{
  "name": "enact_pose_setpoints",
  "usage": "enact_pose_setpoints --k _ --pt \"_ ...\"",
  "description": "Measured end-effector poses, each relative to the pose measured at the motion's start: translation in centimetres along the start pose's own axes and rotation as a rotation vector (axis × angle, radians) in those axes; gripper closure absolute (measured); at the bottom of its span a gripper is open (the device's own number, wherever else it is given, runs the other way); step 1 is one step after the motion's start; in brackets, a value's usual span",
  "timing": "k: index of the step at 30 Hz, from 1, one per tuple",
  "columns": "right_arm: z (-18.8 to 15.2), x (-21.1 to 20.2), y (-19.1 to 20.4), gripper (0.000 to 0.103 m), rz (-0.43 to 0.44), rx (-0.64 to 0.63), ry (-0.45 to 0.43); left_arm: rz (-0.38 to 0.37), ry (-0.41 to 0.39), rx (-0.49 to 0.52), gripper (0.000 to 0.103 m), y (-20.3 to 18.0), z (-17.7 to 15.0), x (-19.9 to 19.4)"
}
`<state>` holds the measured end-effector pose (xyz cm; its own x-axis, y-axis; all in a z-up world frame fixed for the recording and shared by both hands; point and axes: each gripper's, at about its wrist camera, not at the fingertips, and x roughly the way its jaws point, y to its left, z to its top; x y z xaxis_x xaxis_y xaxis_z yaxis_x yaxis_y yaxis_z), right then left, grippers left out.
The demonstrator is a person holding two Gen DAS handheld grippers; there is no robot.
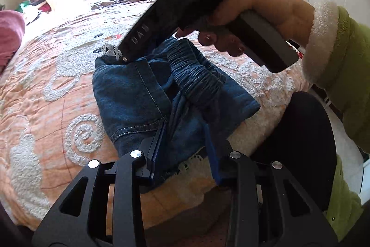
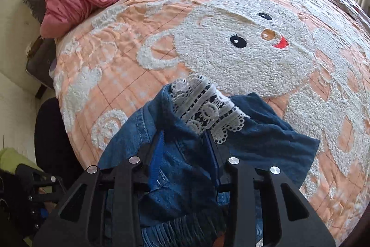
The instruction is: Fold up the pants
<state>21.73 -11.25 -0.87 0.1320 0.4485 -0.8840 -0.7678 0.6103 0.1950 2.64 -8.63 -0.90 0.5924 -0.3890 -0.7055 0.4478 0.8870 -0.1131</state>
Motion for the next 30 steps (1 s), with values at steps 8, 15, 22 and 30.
enact_pose_setpoints --k 8,15,22,30 --pt "-1.5 0.2 1.4 0.096 -0.129 -0.076 0.055 -0.017 0.000 -0.021 0.077 0.8 0.0 0.1" --pt "1.5 -0.4 1.8 0.103 -0.256 -0.073 -0.042 -0.002 -0.003 -0.019 0.077 0.6 0.0 0.2" --pt "2.9 -1.3 -0.9 0.103 -0.164 0.029 -0.077 -0.002 0.006 -0.015 0.077 0.2 0.0 0.7" --pt "1.1 -0.3 0.2 0.080 -0.096 -0.077 0.058 -0.007 0.003 -0.020 0.075 0.2 0.0 0.5"
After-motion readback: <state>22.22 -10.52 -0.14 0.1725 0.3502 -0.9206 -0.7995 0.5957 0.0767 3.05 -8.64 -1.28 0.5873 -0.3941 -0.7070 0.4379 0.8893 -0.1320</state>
